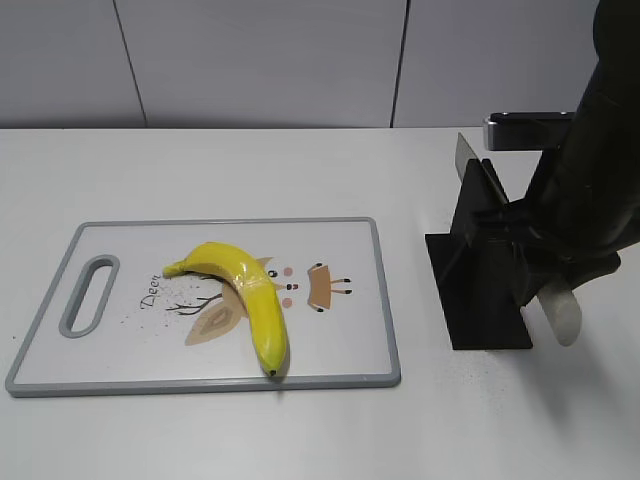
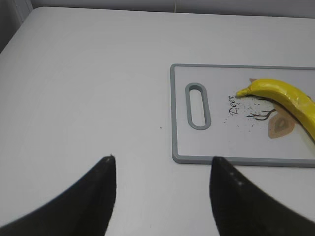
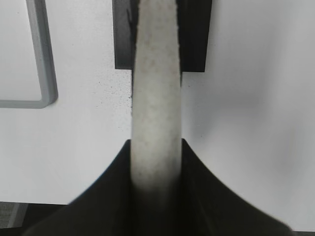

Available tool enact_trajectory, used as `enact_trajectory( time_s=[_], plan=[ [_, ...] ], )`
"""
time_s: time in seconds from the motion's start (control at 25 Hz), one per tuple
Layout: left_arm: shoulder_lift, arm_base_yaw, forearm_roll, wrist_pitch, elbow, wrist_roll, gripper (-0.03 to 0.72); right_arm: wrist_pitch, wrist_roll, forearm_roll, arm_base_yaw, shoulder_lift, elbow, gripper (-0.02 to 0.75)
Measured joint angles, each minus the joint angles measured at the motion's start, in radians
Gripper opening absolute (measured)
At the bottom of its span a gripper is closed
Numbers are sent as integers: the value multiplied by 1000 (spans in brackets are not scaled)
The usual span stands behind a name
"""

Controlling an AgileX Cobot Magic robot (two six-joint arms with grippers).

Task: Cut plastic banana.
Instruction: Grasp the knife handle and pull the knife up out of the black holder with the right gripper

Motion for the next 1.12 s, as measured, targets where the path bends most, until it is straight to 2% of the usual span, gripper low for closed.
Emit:
enact_trajectory(
  time_s=[0.64, 0.88, 1.0, 1.12],
  plan=[
    [0, 0, 0, -2, 0, 1, 561, 13, 6, -7, 0, -194, -1, 161],
    [0, 0, 0, -2, 0, 1, 561, 28, -3, -16, 0, -237, -46, 161],
    [0, 0, -9, -5, 0, 0, 561, 36, -52, -17, 0, -237, -84, 161],
    [3, 0, -43, -32, -8, 0, 561, 42, -186, -15, 0, -237, -122, 161]
  ],
)
